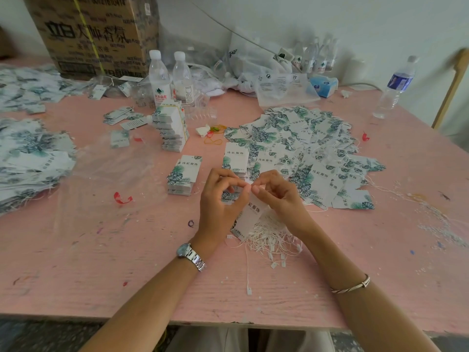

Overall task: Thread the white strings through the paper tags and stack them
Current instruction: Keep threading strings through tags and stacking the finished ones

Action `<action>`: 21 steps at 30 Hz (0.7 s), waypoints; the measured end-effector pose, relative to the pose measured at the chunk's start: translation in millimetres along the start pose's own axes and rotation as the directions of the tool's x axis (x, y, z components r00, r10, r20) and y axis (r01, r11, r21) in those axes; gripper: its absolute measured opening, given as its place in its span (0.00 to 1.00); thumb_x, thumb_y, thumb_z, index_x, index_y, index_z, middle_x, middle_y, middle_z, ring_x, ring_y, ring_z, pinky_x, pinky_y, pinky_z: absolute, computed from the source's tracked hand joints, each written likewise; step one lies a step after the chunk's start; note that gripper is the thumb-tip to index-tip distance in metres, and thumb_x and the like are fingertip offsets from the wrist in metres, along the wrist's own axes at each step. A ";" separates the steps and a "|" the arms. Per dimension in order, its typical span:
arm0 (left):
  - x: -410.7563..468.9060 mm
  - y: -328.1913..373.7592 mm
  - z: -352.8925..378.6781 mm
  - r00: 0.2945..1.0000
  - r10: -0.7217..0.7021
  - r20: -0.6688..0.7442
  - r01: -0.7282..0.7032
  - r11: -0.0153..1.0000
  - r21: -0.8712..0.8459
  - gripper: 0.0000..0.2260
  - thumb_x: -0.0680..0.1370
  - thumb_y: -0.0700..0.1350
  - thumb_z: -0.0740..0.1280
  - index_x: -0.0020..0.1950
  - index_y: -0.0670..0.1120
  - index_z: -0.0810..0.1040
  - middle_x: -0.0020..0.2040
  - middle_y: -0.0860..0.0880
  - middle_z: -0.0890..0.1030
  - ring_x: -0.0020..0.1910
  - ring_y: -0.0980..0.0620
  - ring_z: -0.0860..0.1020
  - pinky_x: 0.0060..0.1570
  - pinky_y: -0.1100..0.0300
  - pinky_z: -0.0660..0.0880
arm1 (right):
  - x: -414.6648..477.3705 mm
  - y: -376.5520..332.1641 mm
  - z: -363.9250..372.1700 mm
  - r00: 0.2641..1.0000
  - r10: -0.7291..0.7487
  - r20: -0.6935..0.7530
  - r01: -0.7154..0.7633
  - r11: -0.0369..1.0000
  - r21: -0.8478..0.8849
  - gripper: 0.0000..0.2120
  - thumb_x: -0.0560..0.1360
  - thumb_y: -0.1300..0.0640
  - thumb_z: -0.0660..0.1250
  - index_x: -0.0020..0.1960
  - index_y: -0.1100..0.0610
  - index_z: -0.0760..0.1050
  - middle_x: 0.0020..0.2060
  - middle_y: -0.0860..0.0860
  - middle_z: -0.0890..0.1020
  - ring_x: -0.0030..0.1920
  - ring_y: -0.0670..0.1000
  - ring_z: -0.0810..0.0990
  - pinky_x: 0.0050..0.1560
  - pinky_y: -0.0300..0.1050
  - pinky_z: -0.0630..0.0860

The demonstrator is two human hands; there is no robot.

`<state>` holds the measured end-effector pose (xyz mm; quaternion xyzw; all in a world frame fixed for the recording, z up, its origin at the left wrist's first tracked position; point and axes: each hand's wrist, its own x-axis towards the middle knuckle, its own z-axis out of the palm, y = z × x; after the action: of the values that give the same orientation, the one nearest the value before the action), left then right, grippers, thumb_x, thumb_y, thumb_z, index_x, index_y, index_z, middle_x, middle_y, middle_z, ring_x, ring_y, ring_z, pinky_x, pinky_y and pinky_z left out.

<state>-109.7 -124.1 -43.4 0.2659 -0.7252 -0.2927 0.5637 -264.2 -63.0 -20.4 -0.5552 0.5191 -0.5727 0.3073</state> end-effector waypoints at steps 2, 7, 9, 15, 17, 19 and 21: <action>-0.2 0.9 0.4 1.000 -0.004 0.012 0.004 1.000 -0.003 0.03 0.75 0.38 0.74 0.46 0.40 0.83 0.50 0.44 0.76 0.42 0.52 0.75 0.46 0.63 0.75 | -0.1 0.1 -1.4 1.000 -0.007 -0.010 0.008 1.000 0.001 0.10 0.74 0.55 0.71 0.50 0.62 0.82 0.47 0.66 0.72 0.45 0.67 0.71 0.47 0.57 0.66; -0.2 2.5 -2.1 0.998 0.048 0.040 -0.049 0.998 0.025 0.04 0.76 0.41 0.74 0.48 0.41 0.83 0.50 0.45 0.76 0.44 0.51 0.76 0.46 0.58 0.76 | 0.5 3.4 -4.9 0.999 0.024 -0.028 -0.024 0.999 0.026 0.08 0.74 0.56 0.71 0.49 0.61 0.83 0.33 0.69 0.64 0.40 0.69 0.65 0.44 0.53 0.65; 0.2 1.9 -4.6 0.992 0.129 0.002 -0.127 0.978 0.167 0.08 0.78 0.46 0.71 0.47 0.42 0.83 0.49 0.46 0.78 0.44 0.52 0.77 0.45 0.56 0.76 | 0.6 2.6 -4.6 0.998 0.043 -0.035 -0.042 0.999 0.033 0.06 0.74 0.56 0.71 0.46 0.59 0.82 0.32 0.69 0.62 0.36 0.69 0.63 0.39 0.43 0.66; 11.6 -11.2 -28.6 0.956 0.105 -0.275 0.112 0.734 0.669 0.10 0.76 0.44 0.69 0.57 0.44 0.80 0.54 0.45 0.78 0.50 0.45 0.75 0.45 0.51 0.70 | 0.7 -1.4 -3.9 0.998 0.059 -0.034 -0.057 0.996 0.074 0.04 0.75 0.56 0.72 0.42 0.51 0.83 0.35 0.73 0.65 0.33 0.70 0.61 0.31 0.31 0.66; 14.2 -18.6 -36.7 0.978 -0.043 -0.206 0.190 0.607 0.772 0.18 0.75 0.45 0.71 0.65 0.46 0.79 0.60 0.44 0.77 0.56 0.42 0.73 0.48 0.49 0.69 | 1.0 -2.1 -3.4 0.997 0.064 -0.032 -0.061 0.995 0.078 0.04 0.74 0.56 0.72 0.41 0.49 0.83 0.37 0.73 0.66 0.33 0.70 0.61 0.30 0.32 0.64; 15.0 -23.4 -41.5 0.976 -0.165 -0.144 0.210 0.516 0.830 0.23 0.76 0.49 0.71 0.70 0.46 0.76 0.65 0.44 0.75 0.61 0.41 0.71 0.52 0.48 0.69 | 0.7 -2.0 -3.5 0.997 0.069 -0.031 -0.066 0.995 0.079 0.04 0.74 0.55 0.72 0.41 0.50 0.83 0.35 0.73 0.65 0.33 0.70 0.61 0.30 0.33 0.63; 14.5 -26.4 -44.2 0.970 -0.207 -0.127 0.212 0.465 0.859 0.22 0.77 0.51 0.70 0.70 0.46 0.76 0.67 0.44 0.74 0.61 0.42 0.70 0.53 0.49 0.68 | 0.0 -0.7 -4.8 0.997 0.072 -0.028 -0.070 0.995 0.075 0.03 0.74 0.55 0.72 0.42 0.51 0.83 0.33 0.72 0.63 0.32 0.69 0.60 0.30 0.34 0.62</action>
<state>-68.5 -158.2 -44.3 0.6002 -0.7339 0.0454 0.3147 -268.6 -61.6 -19.0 -0.5159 0.5216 -0.5885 0.3399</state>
